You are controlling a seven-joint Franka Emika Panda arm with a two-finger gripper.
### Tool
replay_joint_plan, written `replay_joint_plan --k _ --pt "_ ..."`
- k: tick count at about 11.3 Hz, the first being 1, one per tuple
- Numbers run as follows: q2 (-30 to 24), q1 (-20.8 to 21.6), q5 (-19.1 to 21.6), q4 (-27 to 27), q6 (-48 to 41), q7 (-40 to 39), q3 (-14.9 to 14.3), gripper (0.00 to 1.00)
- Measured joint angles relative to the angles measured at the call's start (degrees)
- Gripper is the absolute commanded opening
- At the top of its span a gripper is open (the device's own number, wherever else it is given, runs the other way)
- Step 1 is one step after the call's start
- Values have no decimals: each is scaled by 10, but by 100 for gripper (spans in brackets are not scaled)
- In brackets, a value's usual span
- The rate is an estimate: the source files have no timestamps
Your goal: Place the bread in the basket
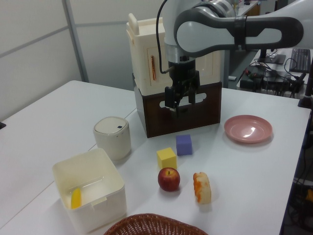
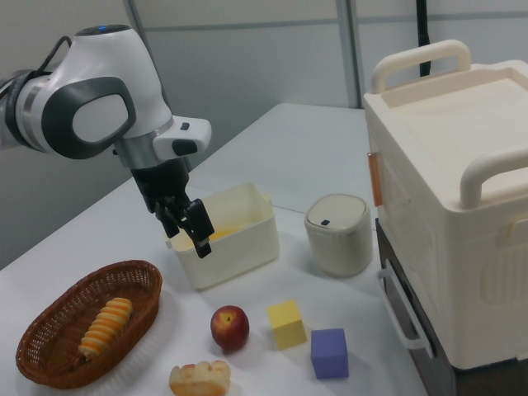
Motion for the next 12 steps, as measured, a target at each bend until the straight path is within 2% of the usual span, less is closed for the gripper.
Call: replay_joint_plan --k 5,7,9,12 --pt "0 -1 0 -10 0 156 -3 100" --pt "0 -1 10 -43 -1 203 -3 100" --pt "2 -1 31 -81 4 217 -3 100" --pt "3 1 35 -158 71 221 -2 100"
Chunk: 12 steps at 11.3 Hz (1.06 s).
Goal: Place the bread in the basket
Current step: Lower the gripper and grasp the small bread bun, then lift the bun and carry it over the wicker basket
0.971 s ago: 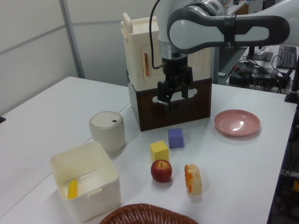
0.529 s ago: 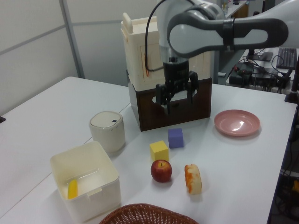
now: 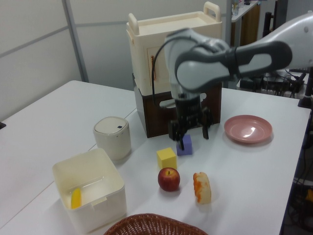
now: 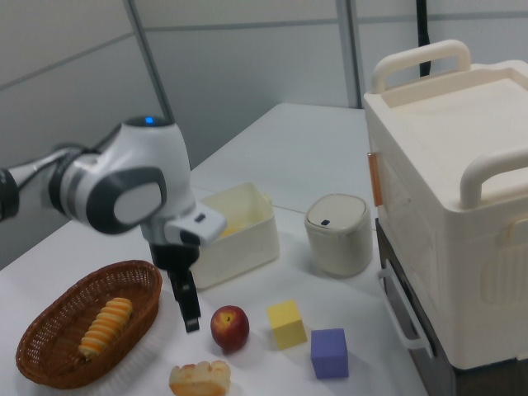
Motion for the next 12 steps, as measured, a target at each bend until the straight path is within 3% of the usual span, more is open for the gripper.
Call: replay_joint_plan --k 5,10,11,12 --pt "18 0 0 -107 120 0 1 100" --pt "86 0 -5 -112 146 0 1 100" --pt "94 0 -5 -112 150 0 1 93" --pt "101 1 -5 -112 152 0 1 71"
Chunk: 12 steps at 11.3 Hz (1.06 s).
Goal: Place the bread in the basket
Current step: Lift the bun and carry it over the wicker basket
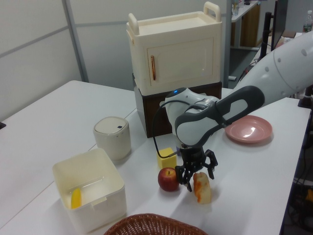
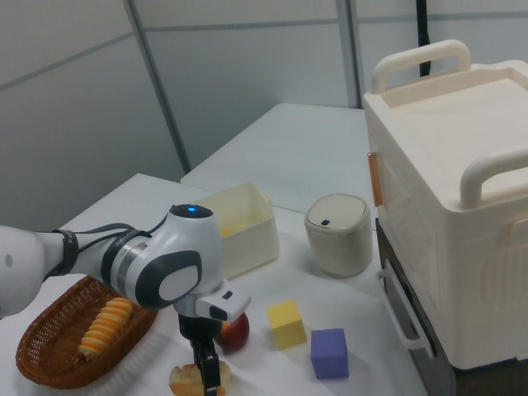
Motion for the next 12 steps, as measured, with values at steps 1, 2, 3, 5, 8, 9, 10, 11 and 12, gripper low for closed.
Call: replay_joint_plan --k 1,2,3,5,8,9,10,11,12 --pt "6 1 -4 0 2 0 0 59" --pt "11 2 -8 0 2 0 0 54" --pt "15 3 -12 0 2 0 0 53" --pt "15 6 -29 0 2 -9 1 53" --pt "4 7 -34 14 -36 -38 3 49" --pt "-5 7 -34 26 -54 -46 5 49" --pt "-13 7 -34 42 -73 -48 6 49" --pt "-19 7 -34 65 -99 -52 11 49" --pt "-24 7 -34 89 -122 -55 22 50"
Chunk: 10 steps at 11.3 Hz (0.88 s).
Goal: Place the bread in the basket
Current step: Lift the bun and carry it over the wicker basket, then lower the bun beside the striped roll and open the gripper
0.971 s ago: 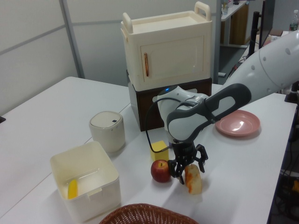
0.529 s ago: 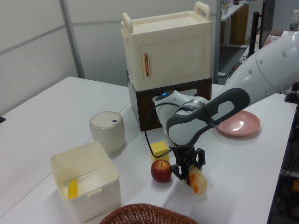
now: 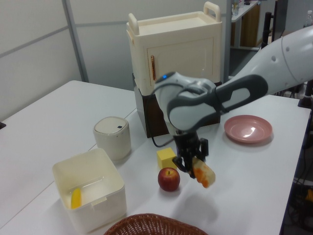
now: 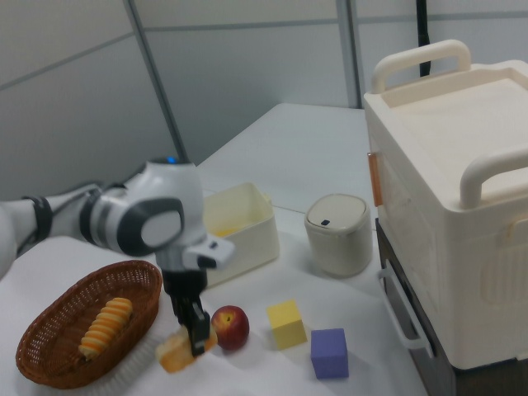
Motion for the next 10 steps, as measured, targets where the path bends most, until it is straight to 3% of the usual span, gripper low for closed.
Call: replay_joint_plan --k 4,7,9,10 --pt "-9 2 0 74 -44 0 89 50" --pt "-9 9 0 81 -44 1 185 51" --pt "-8 42 0 83 -44 1 216 52" --pt "-7 67 0 83 -44 1 217 82"
